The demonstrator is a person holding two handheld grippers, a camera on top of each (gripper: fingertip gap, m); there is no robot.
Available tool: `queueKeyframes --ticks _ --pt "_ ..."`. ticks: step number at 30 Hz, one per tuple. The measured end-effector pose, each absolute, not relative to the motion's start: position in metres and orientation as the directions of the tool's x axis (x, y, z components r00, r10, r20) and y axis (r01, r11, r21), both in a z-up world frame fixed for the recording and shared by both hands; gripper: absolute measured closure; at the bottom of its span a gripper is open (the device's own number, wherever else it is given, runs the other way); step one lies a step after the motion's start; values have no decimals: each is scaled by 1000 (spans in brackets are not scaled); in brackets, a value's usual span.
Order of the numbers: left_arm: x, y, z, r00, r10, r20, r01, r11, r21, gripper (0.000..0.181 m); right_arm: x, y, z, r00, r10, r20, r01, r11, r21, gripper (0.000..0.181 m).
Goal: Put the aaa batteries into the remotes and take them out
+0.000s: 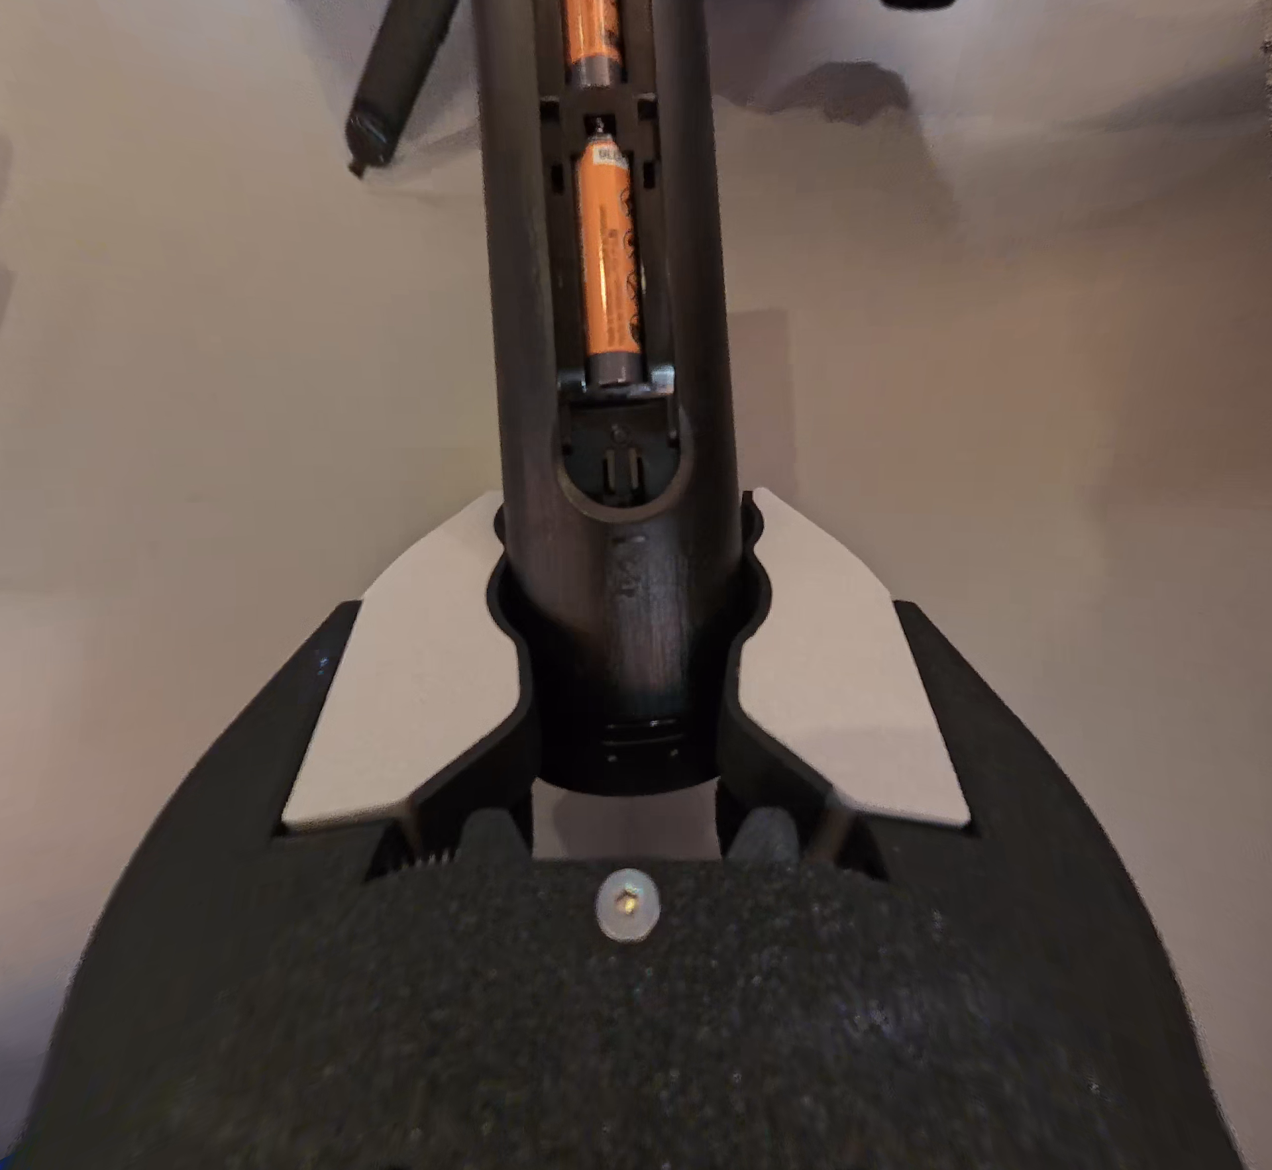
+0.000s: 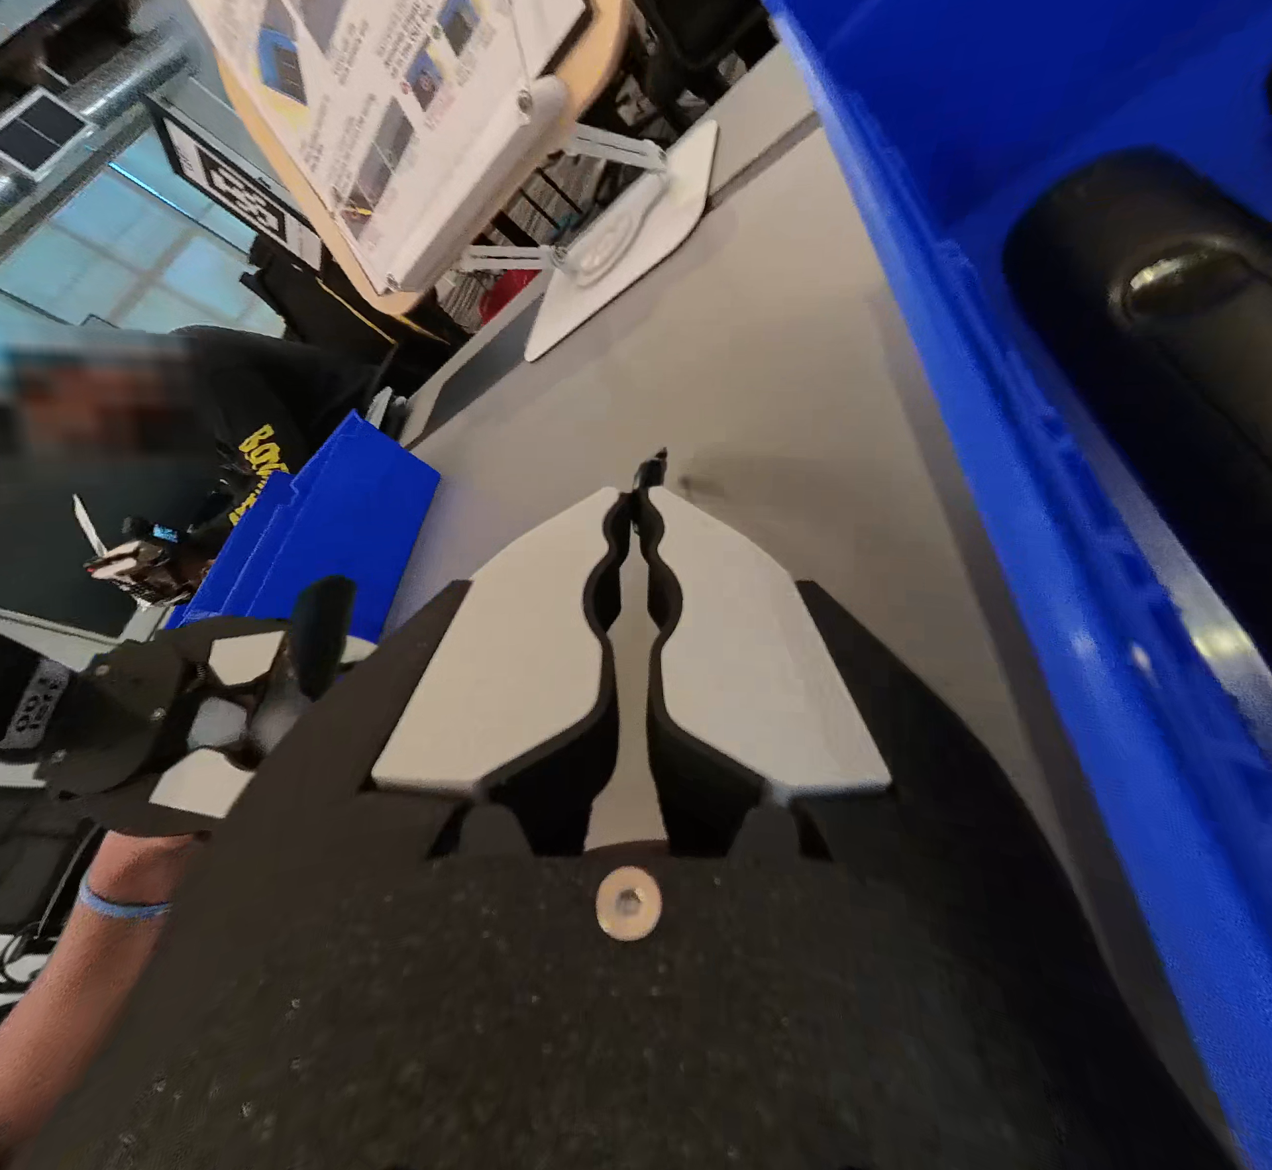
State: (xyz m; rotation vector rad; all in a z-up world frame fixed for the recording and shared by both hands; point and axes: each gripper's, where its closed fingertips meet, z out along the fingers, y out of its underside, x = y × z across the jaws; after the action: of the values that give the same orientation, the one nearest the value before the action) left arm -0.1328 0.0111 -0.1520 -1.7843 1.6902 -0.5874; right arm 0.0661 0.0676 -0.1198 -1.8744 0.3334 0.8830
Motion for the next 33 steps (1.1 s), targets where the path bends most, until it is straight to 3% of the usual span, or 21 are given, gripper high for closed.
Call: queueKeyframes --ticks 3,8,11,14,17,20,24,28,33 --pt "-122 13 -153 66 -995 -70 -705 3 -709 120 66 61 -135 668 111 -736 -594 -517 -617 177" --pt "-116 17 -153 54 -997 -58 -665 8 -746 120 66 41 -152 677 102 -729 -534 -613 -582 141" --pt "-118 15 -150 46 -997 -63 -659 17 -752 120 60 21 -151 714 152 -684 -433 -671 -602 135" --pt "-124 15 -151 44 -994 -99 -675 44 -737 120 46 9 -128 764 281 -581 -280 -667 -690 134" --pt "-129 12 -154 39 -993 -115 -686 57 -726 120 -5 -3 -95 625 492 -606 -140 -693 -707 126" --pt "-131 8 -156 29 -992 -125 -694 70 -717 120 -30 3 -82 498 501 -708 -132 -763 -633 138" --pt "-133 7 -158 26 -989 -146 -706 85 -703 120 -46 7 -87 382 453 -805 -106 -844 -525 138" --pt "-135 7 -162 25 -990 -136 -713 78 -696 120 -44 14 -88 344 433 -833 -159 -847 -507 159" --pt "-134 6 -169 18 -990 -143 -734 84 -674 120 -45 15 -100 362 427 -829 -134 -856 -499 159"
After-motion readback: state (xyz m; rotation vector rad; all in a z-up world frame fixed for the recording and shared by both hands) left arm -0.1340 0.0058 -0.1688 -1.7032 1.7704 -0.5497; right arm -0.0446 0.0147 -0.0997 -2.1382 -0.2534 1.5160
